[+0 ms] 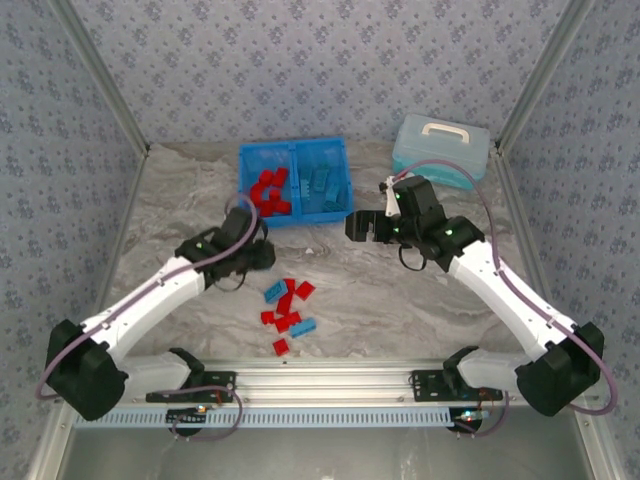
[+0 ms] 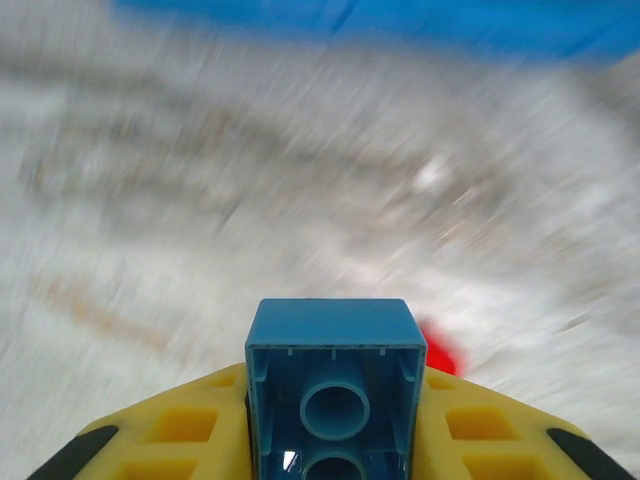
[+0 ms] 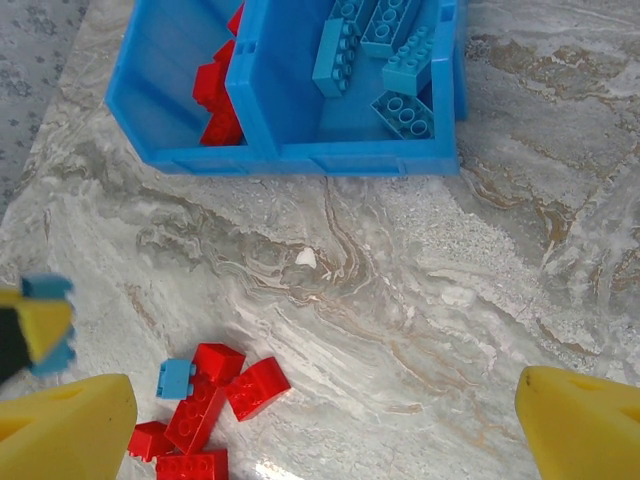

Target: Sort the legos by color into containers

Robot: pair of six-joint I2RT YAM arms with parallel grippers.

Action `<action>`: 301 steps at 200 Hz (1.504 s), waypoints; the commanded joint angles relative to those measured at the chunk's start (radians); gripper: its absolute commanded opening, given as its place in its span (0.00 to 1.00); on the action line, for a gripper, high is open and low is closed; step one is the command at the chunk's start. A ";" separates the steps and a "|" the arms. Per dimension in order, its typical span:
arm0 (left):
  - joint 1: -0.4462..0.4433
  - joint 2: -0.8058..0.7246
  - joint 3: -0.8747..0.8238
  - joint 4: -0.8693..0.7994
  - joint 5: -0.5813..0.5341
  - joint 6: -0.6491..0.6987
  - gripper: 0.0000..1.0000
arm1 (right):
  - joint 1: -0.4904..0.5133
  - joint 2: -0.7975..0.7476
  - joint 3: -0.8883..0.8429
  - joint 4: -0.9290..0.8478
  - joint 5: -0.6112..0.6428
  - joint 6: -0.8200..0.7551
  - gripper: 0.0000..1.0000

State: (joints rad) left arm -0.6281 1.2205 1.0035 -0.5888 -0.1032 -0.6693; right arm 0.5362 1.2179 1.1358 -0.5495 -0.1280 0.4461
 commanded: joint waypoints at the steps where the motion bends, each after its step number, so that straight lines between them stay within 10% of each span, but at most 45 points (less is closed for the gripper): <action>1: 0.005 0.117 0.186 0.087 -0.012 0.084 0.30 | -0.006 -0.031 0.028 -0.018 0.003 0.013 1.00; 111: 0.024 1.059 1.285 -0.083 -0.167 0.305 0.29 | -0.006 -0.174 -0.047 -0.047 0.053 0.069 1.00; 160: 0.030 1.222 1.412 -0.135 -0.154 0.289 0.36 | -0.006 -0.186 -0.056 -0.075 0.051 0.071 1.00; 259: 0.029 1.089 1.550 -0.241 -0.053 0.317 0.56 | 0.029 -0.187 -0.071 -0.075 0.068 -0.009 1.00; 301: 0.028 0.657 1.141 -0.148 -0.026 0.439 0.56 | 0.238 -0.069 -0.058 -0.079 0.147 -0.182 1.00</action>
State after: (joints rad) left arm -0.5976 2.1792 2.3302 -0.7853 -0.1616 -0.3321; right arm 0.6678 1.0691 1.0718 -0.6098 -0.0311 0.4004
